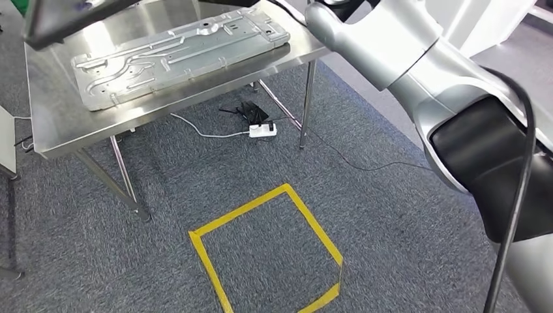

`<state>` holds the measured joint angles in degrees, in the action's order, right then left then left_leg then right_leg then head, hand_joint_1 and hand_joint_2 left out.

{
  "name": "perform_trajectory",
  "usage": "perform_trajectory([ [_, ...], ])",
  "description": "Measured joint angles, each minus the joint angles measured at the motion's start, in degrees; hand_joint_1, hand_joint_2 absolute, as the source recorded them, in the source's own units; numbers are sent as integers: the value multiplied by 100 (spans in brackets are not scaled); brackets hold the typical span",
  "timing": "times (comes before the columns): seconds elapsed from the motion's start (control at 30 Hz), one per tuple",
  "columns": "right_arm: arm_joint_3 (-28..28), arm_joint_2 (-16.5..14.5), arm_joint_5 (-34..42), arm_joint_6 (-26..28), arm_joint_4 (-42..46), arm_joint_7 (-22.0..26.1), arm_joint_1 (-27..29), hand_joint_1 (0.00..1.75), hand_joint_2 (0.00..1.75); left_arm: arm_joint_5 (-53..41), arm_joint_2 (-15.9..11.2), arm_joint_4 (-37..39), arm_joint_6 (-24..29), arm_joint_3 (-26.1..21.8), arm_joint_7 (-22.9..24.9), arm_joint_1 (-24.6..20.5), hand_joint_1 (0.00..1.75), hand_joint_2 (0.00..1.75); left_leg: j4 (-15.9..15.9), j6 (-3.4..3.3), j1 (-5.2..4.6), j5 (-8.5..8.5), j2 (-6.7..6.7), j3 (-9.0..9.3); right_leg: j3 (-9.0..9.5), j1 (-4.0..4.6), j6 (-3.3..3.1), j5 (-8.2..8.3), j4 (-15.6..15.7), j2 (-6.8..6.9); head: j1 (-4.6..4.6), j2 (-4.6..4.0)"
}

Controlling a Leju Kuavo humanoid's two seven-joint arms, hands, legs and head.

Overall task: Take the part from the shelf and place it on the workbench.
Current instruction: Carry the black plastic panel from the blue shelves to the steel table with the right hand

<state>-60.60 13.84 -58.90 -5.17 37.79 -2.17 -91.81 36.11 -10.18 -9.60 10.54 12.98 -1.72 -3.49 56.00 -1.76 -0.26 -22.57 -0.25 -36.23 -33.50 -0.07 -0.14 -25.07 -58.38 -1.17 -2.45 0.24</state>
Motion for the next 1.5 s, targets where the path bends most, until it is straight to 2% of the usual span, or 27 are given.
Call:
perform_trajectory([
  [0.07, 32, 41, -20, -6, 10, 1, 1, 175, 175, -14, -6, 0, 4, 0, 0, -2, 0, 175, -48, -53, 16, 0, 7, 106, -119, -6, 47, -144, -296, 26, -16, 0],
  [0.17, 66, 79, -58, -34, 33, 9, 28, 175, 175, -16, -11, 0, 6, 0, 11, -21, 0, 175, -52, -100, 20, -65, 16, 179, -718, -27, 105, -557, -1296, 45, -31, 0],
  [0.2, 67, 92, -66, -45, 39, 14, 57, 175, 175, -17, -8, 0, 3, 0, 17, -24, 0, 175, -41, -99, 24, -98, 14, 203, -886, -40, 117, -608, -1507, 49, -31, 0],
  [0.23, 67, 106, -70, -57, 40, 17, 87, 175, 175, -17, -4, 0, 1, 0, 20, -21, 0, 175, -23, -91, 31, -139, 9, 233, -963, -56, 127, -555, -1528, 54, -34, 0],
  [0.27, 67, 120, -74, -65, 40, 20, 110, 175, 175, -19, 0, 0, -3, 0, 22, -17, 0, 175, 5, -74, 42, -187, -1, 267, -928, -74, 132, -383, -1331, 59, -35, 0],
  [0.33, 68, 143, -81, -75, 46, 21, 128, 175, 175, -20, 2, 1, -6, 0, 24, -12, 0, 175, 91, -14, 59, -306, -19, 320, -685, -100, 152, 86, -596, 61, -32, 0],
  [0.4, 70, 156, -84, -80, 64, 26, 129, 175, 175, -21, -4, 1, -7, 0, 24, -22, 0, 175, 153, 54, 58, -392, -28, 310, -529, -94, 103, 285, -127, 41, -27, 0],
  [0.5, 72, 160, -86, -82, 86, 28, 157, 175, 175, -26, -5, 0, -14, 0, 21, -26, 0, 175, 199, 134, 56, -437, -27, 300, -472, -74, -29, 281, -63, 26, -27, 0],
  [0.57, 75, 161, -96, -78, 90, 23, 164, 175, 175, -32, -6, 1, -19, 0, 14, -27, 0, 175, 477, 178, 69, -522, -13, 182, -396, -83, -94, 244, -45, 31, -21, 0],
  [0.67, 78, 153, -110, -71, 100, 25, 184, 175, 175, -38, -8, 1, -11, 0, 9, -38, 0, 175, 1524, 233, 79, -878, -1, -429, -297, -72, -158, 163, -38, 28, -15, 0],
  [0.7, 78, 150, -112, -70, 101, 27, 203, 175, 175, -37, -8, 1, -10, 0, 11, -36, 0, 175, 1768, 238, 79, -949, -1, -614, -257, -60, -165, 126, -39, 26, -15, 0],
  [0.73, 78, 146, -116, -69, 101, 28, 223, 175, 175, -37, -8, 1, -13, 0, 15, -33, 0, 175, 1816, 229, 79, -912, -1, -710, -209, -47, -168, 87, -41, 24, -15, 0],
  [0.77, 78, 144, -122, -68, 101, 30, 238, 175, 175, -36, -10, 1, -15, 0, 19, -31, 0, 175, 1640, 207, 76, -748, -1, -695, -151, -31, -169, 44, -42, 22, -16, 0],
  [0.83, 78, 141, -137, -67, 101, 30, 247, 175, 175, -35, -27, 1, -20, 0, 24, -28, 0, 175, 850, 124, 52, -230, 2, -428, -32, -8, -166, -41, -37, 24, -19, 0],
  [0.87, 78, 140, -142, -64, 101, 30, 242, 175, 175, -35, -41, 2, -20, 0, 26, -27, 0, 175, 490, 80, 26, -85, 8, -292, 10, -2, -156, -72, -27, 24, -21, 0],
  [0.9, 78, 140, -146, -60, 102, 30, 236, 175, 175, -35, -57, 2, -21, 0, 28, -29, 0, 175, 254, 39, -2, -17, 10, -185, 32, -6, -136, -96, -9, 22, -20, 0],
  [0.97, 78, 140, -147, -51, 103, 31, 248, 175, 175, -35, -86, 2, -22, 0, 31, -31, 0, 175, 84, -24, -46, -56, 12, -79, 67, -8, -70, -90, -13, 21, -25, 0],
  [1.07, 82, 146, -151, -46, 102, 29, 261, 175, 175, -35, -107, 2, -18, 0, 31, -21, 0, 175, -43, -87, -24, -24, 17, 118, 22, -11, 5, -176, -210, 42, -53, 0],
  [1.1, 85, 149, -156, -43, 102, 26, 252, 175, 175, -35, -109, 2, -16, 0, 34, -22, 0, 175, -63, -103, -15, -34, 19, 170, -115, -17, 18, -282, -455, 49, -69, 0],
  [1.17, 90, 147, -166, -23, 101, 22, 257, 175, 175, -34, -108, 2, -12, 0, 50, -33, 0, 175, -60, -129, -18, -95, 21, 227, -547, -29, 56, -549, -1159, 56, -102, 0],
  [1.2, 91, 145, -170, -4, 101, 16, 284, 175, 175, -34, -106, 2, -13, 0, 61, -35, 0, 175, -49, -132, -15, -135, 21, 258, -763, -38, 77, -642, -1448, 57, -111, 0],
  [1.23, 91, 143, -175, 19, 101, 5, 320, 175, 175, -33, -103, 2, -17, 0, 70, -34, 0, 175, -36, -125, -9, -181, 17, 299, -898, -49, 96, -645, -1567, 60, -119, 0],
  [1.27, 91, 142, -179, 46, 101, -9, 353, 175, 175, -33, -102, 2, -25, 0, 74, -31, 0, 175, -15, -113, 0, -234, 8, 347, -933, -60, 111, -536, -1484, 63, -127, 0],
  [1.33, 91, 138, -184, 104, 101, -40, 393, 175, 175, -33, -104, 3, -49, 0, 78, -26, 0, 175, 55, -68, 20, -372, -18, 440, -755, -83, 123, -18, -796, 70, -137, 0],
  [1.4, 91, 117, -192, 164, 99, -59, 412, 175, 175, -33, -115, 5, -75, 0, 79, -34, 0, 175, 132, -8, 27, -493, -33, 470, -579, -75, 92, 307, -202, 64, -126, 0],
  [1.43, 92, 96, -195, 186, 98, -64, 427, 175, 175, -33, -122, 6, -86, 0, 83, -39, 0, 175, 156, 24, 24, -531, -31, 462, -555, -63, 57, 348, -94, 56, -116, 0],
  [1.5, 93, 54, -209, 206, 94, -68, 464, 175, 175, -29, -135, 7, -98, 0, 89, -47, 0, 175, 175, 81, 24, -564, -28, 465, -524, -47, -28, 313, -86, 48, -109, 0],
])
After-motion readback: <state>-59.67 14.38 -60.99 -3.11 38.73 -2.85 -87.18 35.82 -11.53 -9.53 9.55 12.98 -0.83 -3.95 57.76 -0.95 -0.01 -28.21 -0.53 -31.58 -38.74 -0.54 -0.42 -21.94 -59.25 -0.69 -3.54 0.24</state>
